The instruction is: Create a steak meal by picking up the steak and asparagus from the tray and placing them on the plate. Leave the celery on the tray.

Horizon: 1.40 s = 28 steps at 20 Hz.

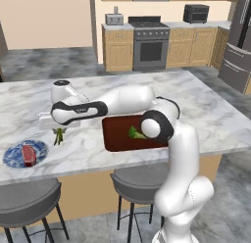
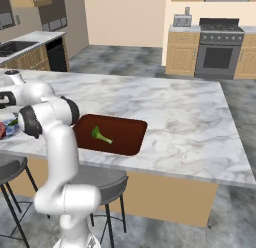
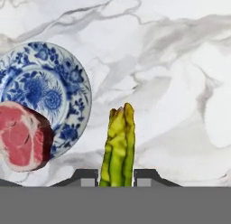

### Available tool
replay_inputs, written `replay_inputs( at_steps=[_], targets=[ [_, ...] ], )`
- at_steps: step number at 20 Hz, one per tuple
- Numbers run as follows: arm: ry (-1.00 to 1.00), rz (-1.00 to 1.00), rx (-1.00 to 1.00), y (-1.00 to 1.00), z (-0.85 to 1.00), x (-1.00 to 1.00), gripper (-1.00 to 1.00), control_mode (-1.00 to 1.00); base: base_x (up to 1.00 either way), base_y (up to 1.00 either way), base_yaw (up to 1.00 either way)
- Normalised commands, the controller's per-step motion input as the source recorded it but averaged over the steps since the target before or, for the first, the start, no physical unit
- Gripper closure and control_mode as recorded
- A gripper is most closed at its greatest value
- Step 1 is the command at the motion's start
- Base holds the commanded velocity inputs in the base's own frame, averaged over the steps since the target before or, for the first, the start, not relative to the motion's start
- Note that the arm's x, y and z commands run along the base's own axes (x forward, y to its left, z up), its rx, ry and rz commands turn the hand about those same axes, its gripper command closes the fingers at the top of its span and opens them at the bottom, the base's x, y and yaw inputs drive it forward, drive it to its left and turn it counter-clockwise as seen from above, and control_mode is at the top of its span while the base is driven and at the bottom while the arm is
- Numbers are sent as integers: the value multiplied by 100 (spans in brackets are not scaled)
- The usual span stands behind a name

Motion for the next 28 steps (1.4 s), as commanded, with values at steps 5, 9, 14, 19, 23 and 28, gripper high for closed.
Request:
replay_inputs(
  at_steps=[5,9,14,19,23,28],
  targets=[
    [0,13,-7,55,-36,9,100,-100,0,0,0],
    [0,9,-7,52,-35,9,100,-100,0,0,0],
    [0,5,-4,30,-32,16,100,-100,0,0,0],
    [0,2,0,3,-33,27,100,-100,0,0,0],
    [0,3,0,0,-33,31,100,-100,0,0,0],
    [0,2,-1,26,-23,25,100,-100,0,0,0]
  ],
)
